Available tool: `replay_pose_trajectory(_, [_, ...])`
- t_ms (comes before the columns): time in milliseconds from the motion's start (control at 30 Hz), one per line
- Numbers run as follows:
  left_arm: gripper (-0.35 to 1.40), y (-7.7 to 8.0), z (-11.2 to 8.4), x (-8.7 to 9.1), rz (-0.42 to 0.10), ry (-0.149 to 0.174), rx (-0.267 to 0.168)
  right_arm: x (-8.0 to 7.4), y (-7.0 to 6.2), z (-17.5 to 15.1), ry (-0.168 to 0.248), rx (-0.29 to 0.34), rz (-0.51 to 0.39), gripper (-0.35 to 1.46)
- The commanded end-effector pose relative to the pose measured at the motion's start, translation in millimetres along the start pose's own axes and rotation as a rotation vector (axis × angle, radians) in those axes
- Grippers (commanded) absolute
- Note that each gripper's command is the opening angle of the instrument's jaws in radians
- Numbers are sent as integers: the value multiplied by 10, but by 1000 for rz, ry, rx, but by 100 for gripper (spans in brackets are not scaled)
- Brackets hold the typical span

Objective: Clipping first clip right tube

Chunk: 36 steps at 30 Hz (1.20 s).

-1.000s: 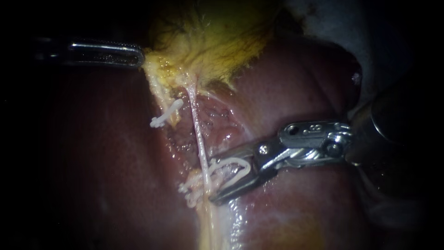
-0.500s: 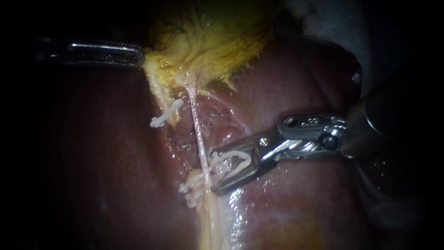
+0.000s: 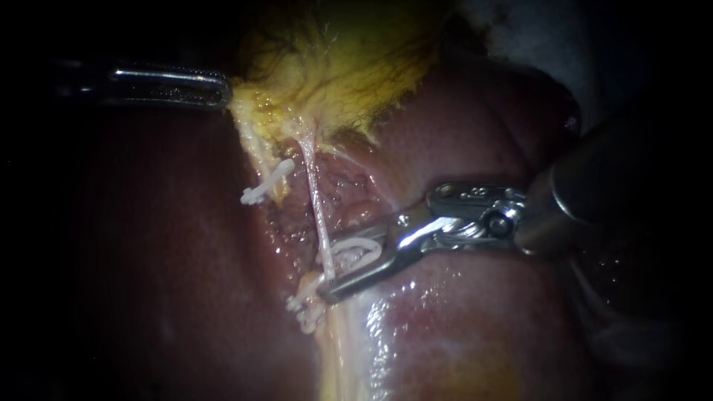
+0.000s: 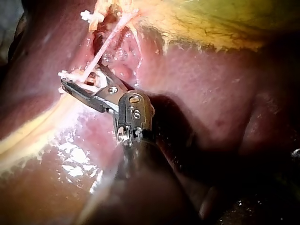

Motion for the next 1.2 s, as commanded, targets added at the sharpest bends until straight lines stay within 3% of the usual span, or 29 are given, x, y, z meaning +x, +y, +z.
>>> replay_pose_trajectory(33, [-35,0,1,0,0,0,-1,1,0,2,9,16,8,55])
replay_pose_trajectory(333, [-35,0,1,0,0,0,-1,3,-11,15,68,154,24,54])
replay_pose_trajectory(600, [-35,0,1,0,0,0,-1,0,-34,20,68,242,16,54])
replay_pose_trajectory(800, [-35,0,1,0,0,0,-2,0,-40,21,71,268,15,52])
replay_pose_trajectory(1200, [-35,0,1,0,0,0,-2,2,-30,19,71,267,15,28])
